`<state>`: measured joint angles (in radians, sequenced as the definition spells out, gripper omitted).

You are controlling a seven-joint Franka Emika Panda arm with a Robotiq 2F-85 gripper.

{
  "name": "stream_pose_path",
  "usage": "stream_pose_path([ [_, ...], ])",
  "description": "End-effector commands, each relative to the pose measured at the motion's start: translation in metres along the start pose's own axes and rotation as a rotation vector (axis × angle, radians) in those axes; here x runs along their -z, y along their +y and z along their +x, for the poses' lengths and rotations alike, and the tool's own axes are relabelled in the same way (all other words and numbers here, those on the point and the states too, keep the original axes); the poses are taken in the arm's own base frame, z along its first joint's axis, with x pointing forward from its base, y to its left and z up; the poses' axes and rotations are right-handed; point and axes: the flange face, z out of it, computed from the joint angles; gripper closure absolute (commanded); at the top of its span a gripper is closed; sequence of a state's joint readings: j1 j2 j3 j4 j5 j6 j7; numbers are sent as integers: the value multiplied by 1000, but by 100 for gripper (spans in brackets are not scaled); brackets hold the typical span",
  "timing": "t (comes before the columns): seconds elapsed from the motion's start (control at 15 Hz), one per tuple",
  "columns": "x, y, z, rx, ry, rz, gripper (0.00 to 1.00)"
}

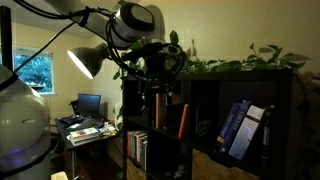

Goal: Move the orange book to the right shelf

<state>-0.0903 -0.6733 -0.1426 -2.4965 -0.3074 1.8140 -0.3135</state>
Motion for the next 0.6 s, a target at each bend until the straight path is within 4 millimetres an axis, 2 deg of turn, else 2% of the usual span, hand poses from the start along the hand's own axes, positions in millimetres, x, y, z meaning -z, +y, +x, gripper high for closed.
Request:
stream_pose_path([
  [0.0, -1, -9, 1, -18, 105, 11, 0],
  [0.27, -9, -21, 9, -47, 187, -1, 0],
  [0.53, -17, -40, 20, -91, 266, 18, 0],
])
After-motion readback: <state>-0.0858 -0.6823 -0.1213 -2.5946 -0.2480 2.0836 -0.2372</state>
